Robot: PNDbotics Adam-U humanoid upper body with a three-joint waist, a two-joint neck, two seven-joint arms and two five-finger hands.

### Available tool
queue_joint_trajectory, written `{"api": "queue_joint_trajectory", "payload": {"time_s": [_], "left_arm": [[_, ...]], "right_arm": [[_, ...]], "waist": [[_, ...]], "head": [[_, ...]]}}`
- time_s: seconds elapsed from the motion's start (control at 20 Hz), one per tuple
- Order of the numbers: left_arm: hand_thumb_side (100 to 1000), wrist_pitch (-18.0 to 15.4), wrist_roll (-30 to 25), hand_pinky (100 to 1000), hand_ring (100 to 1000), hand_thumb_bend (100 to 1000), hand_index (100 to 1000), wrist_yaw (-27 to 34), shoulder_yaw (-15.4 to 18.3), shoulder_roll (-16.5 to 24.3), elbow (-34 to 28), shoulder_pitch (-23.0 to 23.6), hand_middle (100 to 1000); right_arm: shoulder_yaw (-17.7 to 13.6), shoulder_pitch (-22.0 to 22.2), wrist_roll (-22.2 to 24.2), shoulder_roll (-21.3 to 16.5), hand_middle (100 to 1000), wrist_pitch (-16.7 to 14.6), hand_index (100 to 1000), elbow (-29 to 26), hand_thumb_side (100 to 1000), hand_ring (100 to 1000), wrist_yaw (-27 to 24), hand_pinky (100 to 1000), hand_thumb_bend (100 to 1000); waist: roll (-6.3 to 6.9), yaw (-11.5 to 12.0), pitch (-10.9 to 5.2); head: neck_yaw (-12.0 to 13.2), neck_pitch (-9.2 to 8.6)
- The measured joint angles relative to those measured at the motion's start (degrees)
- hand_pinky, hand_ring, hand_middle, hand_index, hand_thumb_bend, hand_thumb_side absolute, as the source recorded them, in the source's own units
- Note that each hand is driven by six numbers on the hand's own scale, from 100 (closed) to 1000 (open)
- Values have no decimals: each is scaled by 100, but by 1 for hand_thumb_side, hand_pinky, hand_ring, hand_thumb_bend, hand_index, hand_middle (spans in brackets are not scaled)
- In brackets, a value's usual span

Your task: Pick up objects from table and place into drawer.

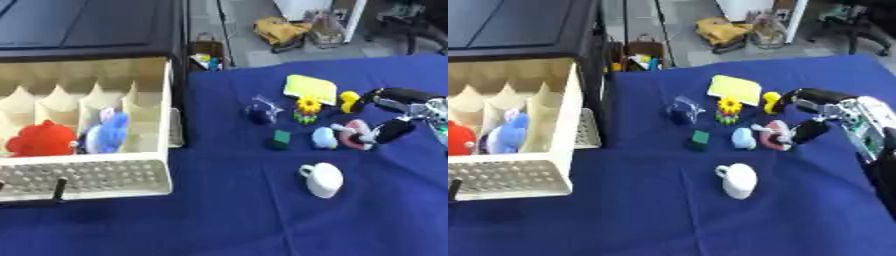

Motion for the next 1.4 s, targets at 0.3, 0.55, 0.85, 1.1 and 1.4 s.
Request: {"api": "queue_joint_trajectory", "payload": {"time_s": [0.3, 0.55, 0.85, 1.1, 1.4], "left_arm": [[1000, 5, -1, 428, 496, 175, 686, -1, 0, 0, 0, 0, 482], [1000, 16, -9, 428, 497, 175, 686, -5, 0, 0, 0, 0, 483], [1000, 25, -13, 428, 497, 176, 685, -13, 0, 0, 0, 0, 483], [1000, 39, -17, 428, 498, 177, 685, -15, 0, 0, 0, 0, 484], [1000, 54, -32, 428, 498, 177, 685, -22, 0, 0, 0, 0, 485]], "right_arm": [[34, 76, 290, -95, 634, -55, 749, -182, 429, 888, -251, 838, 520], [35, 77, 426, -149, 610, -35, 691, -268, 425, 879, -344, 835, 509], [57, 87, 521, -182, 595, -44, 671, -345, 417, 870, -386, 831, 500], [69, 108, 602, -185, 556, -57, 625, -363, 396, 851, -403, 823, 477], [70, 128, 712, -197, 555, -86, 625, -393, 363, 850, -423, 820, 411]], "waist": [[-3, -33, -1], [-5, -49, -1], [-6, -75, -1], [-8, -79, -1], [-6, -82, -1]], "head": [[17, 0], [31, 2], [32, 5], [32, 7], [33, 9]]}}
